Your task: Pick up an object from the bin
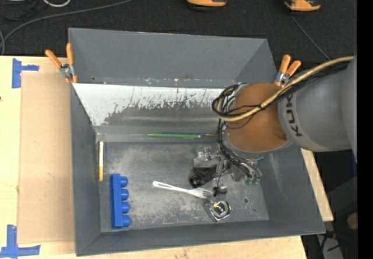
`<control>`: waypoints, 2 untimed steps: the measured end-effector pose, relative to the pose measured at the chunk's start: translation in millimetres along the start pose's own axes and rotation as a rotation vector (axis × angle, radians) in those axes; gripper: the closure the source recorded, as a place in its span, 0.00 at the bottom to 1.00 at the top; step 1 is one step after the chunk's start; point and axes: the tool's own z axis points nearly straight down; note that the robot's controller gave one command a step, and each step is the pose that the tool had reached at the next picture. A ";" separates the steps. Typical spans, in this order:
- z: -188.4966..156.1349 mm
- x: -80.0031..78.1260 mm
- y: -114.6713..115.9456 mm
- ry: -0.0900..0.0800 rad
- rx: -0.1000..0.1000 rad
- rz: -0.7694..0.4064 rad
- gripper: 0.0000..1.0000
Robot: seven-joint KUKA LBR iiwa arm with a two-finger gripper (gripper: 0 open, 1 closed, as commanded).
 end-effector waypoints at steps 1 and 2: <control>-41.7 -5.7 10.6 0.007 -0.002 0.056 0.00; -29.3 -18.2 17.1 0.006 -0.003 0.005 0.00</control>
Offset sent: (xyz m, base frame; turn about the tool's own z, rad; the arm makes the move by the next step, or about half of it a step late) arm 0.0193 0.0253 0.0154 -0.0251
